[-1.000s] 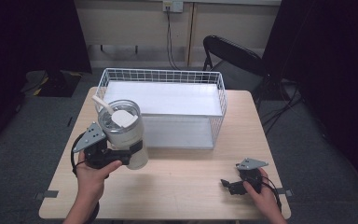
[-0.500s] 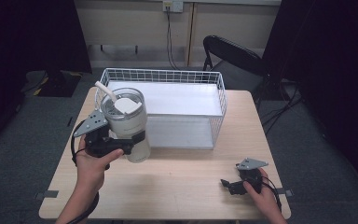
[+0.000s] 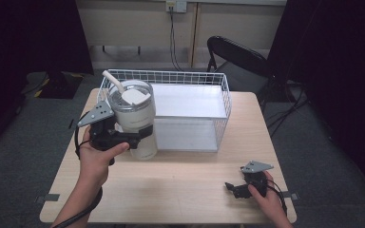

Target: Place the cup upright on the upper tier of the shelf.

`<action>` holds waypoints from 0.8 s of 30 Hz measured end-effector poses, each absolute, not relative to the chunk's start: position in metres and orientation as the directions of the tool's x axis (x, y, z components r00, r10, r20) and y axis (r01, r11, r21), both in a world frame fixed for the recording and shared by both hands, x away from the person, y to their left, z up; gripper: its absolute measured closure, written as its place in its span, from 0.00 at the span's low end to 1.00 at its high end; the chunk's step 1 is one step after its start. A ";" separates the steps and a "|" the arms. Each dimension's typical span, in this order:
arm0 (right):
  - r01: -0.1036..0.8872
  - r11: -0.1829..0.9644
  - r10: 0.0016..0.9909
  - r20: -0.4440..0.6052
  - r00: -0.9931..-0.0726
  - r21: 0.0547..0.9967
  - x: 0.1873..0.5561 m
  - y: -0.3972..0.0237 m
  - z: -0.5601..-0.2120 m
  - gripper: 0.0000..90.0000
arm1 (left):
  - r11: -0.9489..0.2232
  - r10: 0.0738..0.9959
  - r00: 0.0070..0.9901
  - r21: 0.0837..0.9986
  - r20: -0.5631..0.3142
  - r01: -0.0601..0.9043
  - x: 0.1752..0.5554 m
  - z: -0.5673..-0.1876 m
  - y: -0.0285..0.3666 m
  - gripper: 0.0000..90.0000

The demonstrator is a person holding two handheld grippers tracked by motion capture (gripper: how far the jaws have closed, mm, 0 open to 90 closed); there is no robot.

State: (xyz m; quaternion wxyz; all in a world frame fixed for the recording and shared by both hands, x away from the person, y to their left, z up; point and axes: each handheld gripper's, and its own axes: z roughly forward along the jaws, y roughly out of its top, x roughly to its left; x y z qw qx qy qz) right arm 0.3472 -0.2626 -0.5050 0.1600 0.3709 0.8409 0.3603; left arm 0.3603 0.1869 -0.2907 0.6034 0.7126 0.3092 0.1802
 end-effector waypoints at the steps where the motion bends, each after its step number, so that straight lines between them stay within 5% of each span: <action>1: 0.508 0.465 0.739 -0.002 -0.674 0.724 0.347 -0.263 -0.505 0.08 | -0.081 0.657 0.744 0.971 -0.117 0.224 0.361 -0.289 0.186 0.11; 24: 0.507 0.464 0.739 -0.002 -0.673 0.726 0.347 -0.263 -0.505 0.08 | -0.105 0.634 0.765 0.967 -0.113 0.230 0.378 -0.248 0.175 0.11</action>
